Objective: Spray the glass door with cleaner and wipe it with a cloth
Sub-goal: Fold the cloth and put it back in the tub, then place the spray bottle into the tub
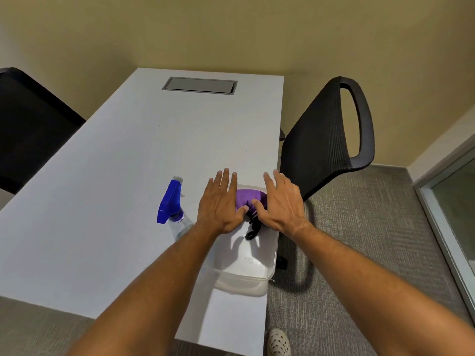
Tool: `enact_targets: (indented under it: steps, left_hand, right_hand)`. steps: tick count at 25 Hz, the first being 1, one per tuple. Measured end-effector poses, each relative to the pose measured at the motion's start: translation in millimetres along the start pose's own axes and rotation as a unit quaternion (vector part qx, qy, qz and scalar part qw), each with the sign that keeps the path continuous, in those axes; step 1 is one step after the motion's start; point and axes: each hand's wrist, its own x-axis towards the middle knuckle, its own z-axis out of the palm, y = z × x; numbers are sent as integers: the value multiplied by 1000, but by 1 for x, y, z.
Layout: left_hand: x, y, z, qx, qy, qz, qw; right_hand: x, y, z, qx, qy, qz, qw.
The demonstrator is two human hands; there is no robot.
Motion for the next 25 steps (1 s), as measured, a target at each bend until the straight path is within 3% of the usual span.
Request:
enact_targets:
  steps: [15, 25]
  left_hand:
    - [-69, -3, -16, -7, 46, 63, 997]
    - [-174, -22, -34, -49, 94, 82, 991]
  right_hand:
    - [-70, -44, -26, -3, 38, 52, 998]
    - [-142, -98, -38, 34, 71, 38, 996]
